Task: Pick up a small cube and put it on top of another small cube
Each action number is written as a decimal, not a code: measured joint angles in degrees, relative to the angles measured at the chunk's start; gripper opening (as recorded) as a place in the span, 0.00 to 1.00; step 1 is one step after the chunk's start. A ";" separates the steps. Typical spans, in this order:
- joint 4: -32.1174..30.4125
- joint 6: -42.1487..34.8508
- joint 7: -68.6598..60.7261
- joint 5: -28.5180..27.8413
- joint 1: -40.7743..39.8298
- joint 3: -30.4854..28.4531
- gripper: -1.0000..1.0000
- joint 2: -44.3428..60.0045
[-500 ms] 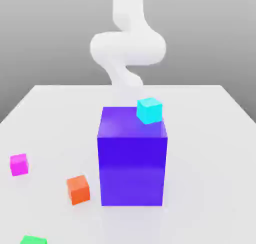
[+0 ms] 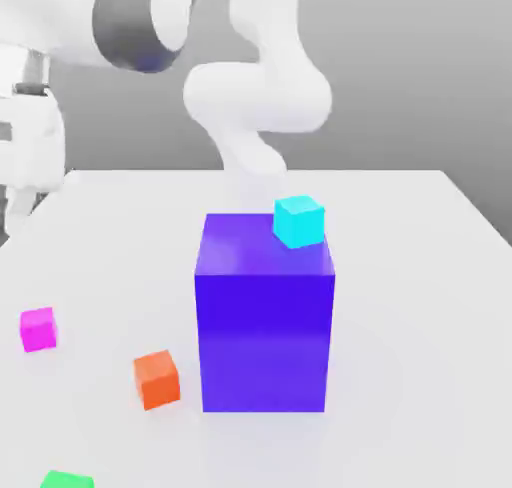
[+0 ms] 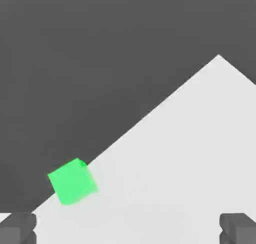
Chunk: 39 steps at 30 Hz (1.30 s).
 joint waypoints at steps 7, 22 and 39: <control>-5.77 7.72 -2.40 8.95 -9.57 -5.10 0.50 15.35; -4.04 16.91 -10.64 20.75 -19.29 5.58 0.00 28.50; 17.08 -5.49 19.75 5.83 1.51 8.45 0.00 26.56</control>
